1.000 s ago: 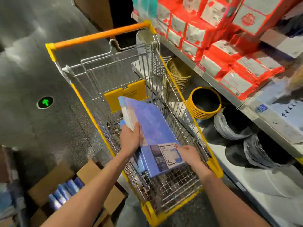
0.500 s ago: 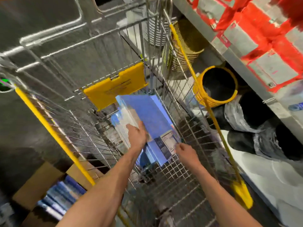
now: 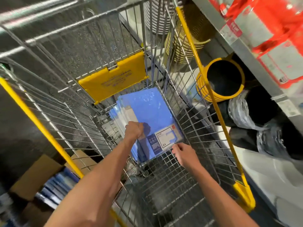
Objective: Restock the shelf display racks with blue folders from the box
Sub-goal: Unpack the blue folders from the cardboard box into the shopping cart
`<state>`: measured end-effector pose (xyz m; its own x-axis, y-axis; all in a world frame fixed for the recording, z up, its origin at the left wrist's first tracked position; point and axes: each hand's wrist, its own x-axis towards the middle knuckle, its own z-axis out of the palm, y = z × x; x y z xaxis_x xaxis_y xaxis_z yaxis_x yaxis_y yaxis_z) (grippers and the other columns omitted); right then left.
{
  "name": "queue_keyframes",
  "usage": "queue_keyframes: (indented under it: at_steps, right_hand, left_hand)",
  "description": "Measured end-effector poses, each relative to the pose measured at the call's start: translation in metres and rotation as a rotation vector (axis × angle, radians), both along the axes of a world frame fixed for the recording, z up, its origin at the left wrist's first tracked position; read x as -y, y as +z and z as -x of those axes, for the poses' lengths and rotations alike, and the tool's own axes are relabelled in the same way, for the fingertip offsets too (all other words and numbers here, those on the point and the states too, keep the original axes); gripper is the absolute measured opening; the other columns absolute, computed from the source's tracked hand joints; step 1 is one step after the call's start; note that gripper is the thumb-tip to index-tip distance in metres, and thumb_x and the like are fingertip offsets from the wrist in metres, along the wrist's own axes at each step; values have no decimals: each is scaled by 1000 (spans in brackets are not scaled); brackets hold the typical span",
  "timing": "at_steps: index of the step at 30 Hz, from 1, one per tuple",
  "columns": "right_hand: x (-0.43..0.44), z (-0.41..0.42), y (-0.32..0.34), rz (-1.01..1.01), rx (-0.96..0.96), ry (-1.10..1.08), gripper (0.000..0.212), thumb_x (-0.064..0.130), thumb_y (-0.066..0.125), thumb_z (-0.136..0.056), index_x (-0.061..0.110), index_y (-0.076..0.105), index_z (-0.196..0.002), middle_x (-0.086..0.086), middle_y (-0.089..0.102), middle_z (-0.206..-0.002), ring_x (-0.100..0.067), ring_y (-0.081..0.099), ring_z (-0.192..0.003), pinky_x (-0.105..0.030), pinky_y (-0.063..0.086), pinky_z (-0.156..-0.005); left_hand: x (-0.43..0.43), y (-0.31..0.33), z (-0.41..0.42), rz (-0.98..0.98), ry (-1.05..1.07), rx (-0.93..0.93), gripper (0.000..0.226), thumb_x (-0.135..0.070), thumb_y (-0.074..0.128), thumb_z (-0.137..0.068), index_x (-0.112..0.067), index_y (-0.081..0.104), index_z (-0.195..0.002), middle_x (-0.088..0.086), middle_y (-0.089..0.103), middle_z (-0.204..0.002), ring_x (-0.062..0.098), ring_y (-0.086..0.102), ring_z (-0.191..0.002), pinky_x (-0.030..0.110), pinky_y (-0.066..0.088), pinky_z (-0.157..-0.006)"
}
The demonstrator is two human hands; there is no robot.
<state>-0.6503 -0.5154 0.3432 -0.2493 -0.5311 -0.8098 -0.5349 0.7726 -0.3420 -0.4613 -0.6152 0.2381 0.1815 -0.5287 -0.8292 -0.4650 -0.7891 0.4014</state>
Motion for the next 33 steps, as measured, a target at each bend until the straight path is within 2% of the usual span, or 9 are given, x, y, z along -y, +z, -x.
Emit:
queue_keyframes:
  at_steps: [5,7,9,12,14,20,27,30,33]
  right_hand:
    - [3,-8,21,69,-18,126,32,35,43,-104,17,59,-84,4,58,-72,-11,51,-60,-28,43,-59]
    - [2,-10,34,127,-26,172,32,32,43,-103,17,56,-78,2,56,-71,-16,52,-63,-32,49,-62]
    - [-6,-12,53,206,-29,215,32,30,44,-100,16,55,-73,0,55,-69,-21,51,-67,-22,44,-62]
    - [-19,-15,77,256,3,229,29,27,47,-102,8,69,-106,-13,70,-107,-28,62,-96,-26,45,-81]
    - [-41,-20,96,347,24,233,29,24,49,-101,6,70,-110,-13,70,-113,-29,64,-104,-30,44,-80]
    - [-125,-47,139,462,260,193,17,23,50,-102,14,63,-94,-13,73,-101,-29,69,-91,-38,53,-79]
    - [-233,-115,158,404,487,288,22,20,49,-101,3,62,-101,-10,70,-90,-13,57,-61,-19,42,-51]
    - [-274,-150,155,346,486,387,19,30,50,-97,19,60,-87,-15,72,-96,-16,60,-64,-25,43,-55]
    - [-309,-187,156,304,499,457,15,23,49,-101,19,62,-96,-10,73,-99,-16,63,-71,-22,46,-56]
  left_hand:
    - [-11,49,1,120,109,-25,36,-19,51,-101,-1,54,-131,20,63,-127,35,61,-117,31,45,-88]
    - [-22,67,3,173,64,-35,28,-22,51,-101,-5,60,-122,14,67,-118,30,64,-104,30,46,-85]
    - [-41,90,5,253,25,-83,18,-22,50,-102,-9,62,-107,13,72,-107,29,69,-88,34,53,-82]
    - [-72,125,7,422,-114,-114,15,-24,51,-102,-14,62,-96,16,75,-97,32,72,-86,44,57,-84]
    - [-106,159,3,513,-113,-147,14,-20,51,-103,-14,64,-102,14,74,-96,28,71,-81,35,59,-79]
    - [-235,236,-27,733,142,-126,20,-15,49,-105,-7,66,-111,5,73,-89,2,65,-57,16,49,-54]
    - [-383,258,-81,752,331,19,18,-7,48,-103,-6,65,-106,13,72,-92,20,66,-69,15,49,-55]
    - [-440,253,-107,718,365,69,17,-9,47,-103,-12,64,-104,8,72,-90,21,68,-73,19,52,-59]
    - [-490,244,-139,647,413,112,16,-12,47,-103,-14,63,-103,5,73,-89,21,71,-74,31,59,-69]
